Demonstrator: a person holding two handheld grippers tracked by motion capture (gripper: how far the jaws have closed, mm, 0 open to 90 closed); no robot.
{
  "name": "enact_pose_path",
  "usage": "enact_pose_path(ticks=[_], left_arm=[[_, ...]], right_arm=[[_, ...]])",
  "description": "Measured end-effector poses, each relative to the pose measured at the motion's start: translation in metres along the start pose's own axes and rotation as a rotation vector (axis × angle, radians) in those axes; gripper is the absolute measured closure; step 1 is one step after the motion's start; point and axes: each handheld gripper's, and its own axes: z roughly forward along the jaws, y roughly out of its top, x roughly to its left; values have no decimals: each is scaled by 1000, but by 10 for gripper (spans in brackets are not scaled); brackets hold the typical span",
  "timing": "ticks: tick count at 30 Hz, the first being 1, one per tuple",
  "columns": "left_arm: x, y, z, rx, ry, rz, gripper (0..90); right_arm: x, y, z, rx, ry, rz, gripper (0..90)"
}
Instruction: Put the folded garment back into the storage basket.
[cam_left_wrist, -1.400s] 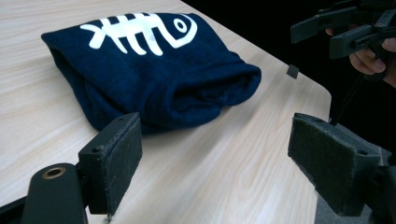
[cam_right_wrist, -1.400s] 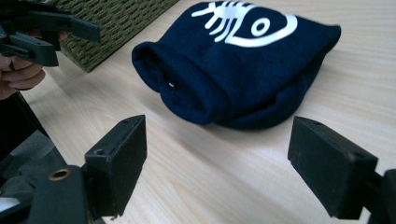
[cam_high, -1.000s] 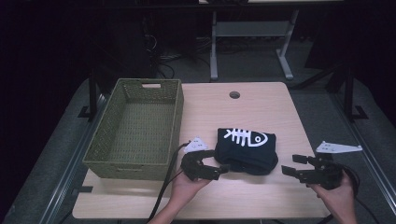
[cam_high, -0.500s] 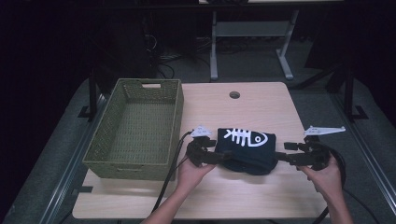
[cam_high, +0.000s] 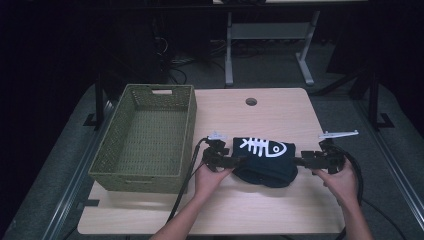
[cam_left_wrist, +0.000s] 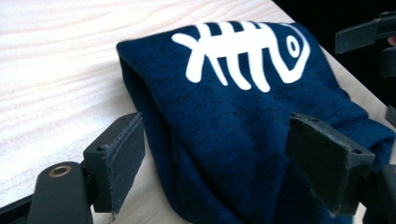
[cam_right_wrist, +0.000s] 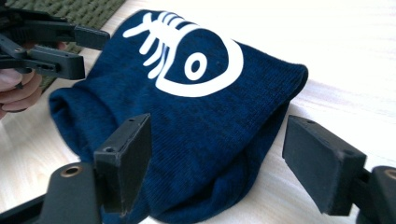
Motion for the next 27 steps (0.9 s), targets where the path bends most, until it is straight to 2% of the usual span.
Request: enact_pose_path(ticks=[5, 9, 12, 16, 20, 25, 27], left_arm=[[5, -2, 6, 22, 11, -28, 213], [8, -2, 10, 33, 12, -48, 238], [9, -3, 13, 44, 9, -69, 247], [10, -4, 15, 47, 4, -74, 263], [8, -5, 18, 50, -19, -74, 349], [8, -7, 19, 47, -68, -96, 507], [7, -7, 18, 39, -78, -90, 578]], right_arm=[[-7, -1, 20, 45, 5, 43, 288], [-9, -3, 31, 71, -15, 58, 335], [-8, -4, 36, 72, -26, 68, 365], [-8, -9, 37, 56, -36, 80, 399], [-5, -12, 39, 45, -46, 73, 462], [1, -12, 43, 48, -65, 66, 599], [0, -13, 42, 38, -49, 78, 659]])
